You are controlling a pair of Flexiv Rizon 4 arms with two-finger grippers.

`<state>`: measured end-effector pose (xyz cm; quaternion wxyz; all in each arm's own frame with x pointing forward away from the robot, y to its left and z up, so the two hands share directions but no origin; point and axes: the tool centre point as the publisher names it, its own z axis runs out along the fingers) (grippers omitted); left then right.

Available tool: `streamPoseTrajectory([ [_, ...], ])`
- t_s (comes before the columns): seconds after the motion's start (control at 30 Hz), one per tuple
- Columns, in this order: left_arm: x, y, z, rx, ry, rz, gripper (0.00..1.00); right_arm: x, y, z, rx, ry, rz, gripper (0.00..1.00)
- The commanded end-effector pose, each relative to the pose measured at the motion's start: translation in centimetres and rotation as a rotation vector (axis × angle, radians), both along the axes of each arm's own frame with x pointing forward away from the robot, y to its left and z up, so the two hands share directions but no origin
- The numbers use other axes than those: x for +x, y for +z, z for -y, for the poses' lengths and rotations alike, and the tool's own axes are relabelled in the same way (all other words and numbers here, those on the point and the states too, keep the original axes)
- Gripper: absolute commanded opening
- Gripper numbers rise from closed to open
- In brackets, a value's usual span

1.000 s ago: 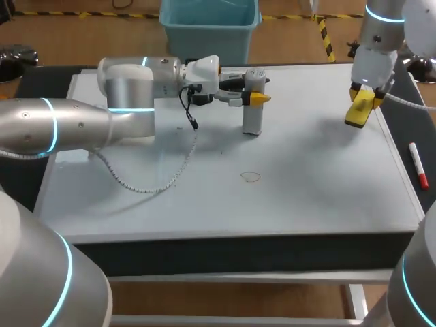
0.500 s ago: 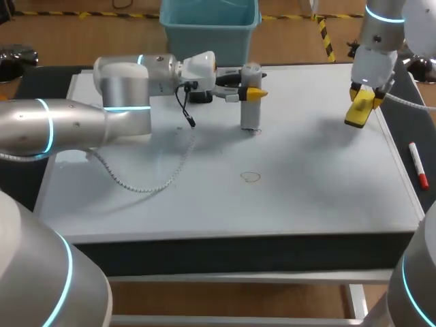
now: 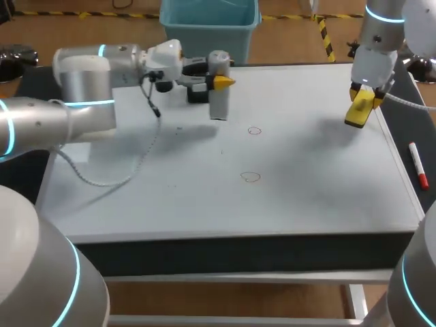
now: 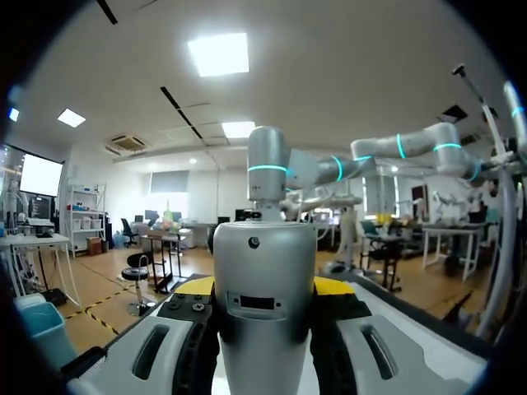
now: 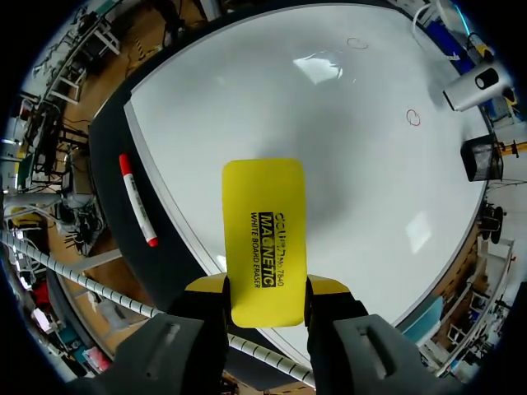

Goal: Pick up the inspection probe, press it on each red-marked spot on the whiteboard one by one, put down the probe, pick up the eraser, and wipe off all the red marks.

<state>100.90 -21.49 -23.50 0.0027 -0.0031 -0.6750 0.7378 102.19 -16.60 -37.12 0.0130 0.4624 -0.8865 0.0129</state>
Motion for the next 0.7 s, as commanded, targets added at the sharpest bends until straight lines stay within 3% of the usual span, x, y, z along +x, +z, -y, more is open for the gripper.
streamPoseTrajectory([
  [0.03,-1.3,0.9,-4.6,0.011,0.041,-0.004,0.0,0.1,0.1,0.1,-0.003,0.002,-0.002,0.0],
  [0.37,-0.2,0.7,-12.5,0.013,0.098,-0.021,0.0,0.1,0.1,0.1,-0.003,0.002,-0.002,0.0],
  [0.7,1.2,0.1,-17.5,0.014,0.113,-0.01,0.0,0.1,0.1,0.1,-0.003,0.002,-0.002,0.0],
])
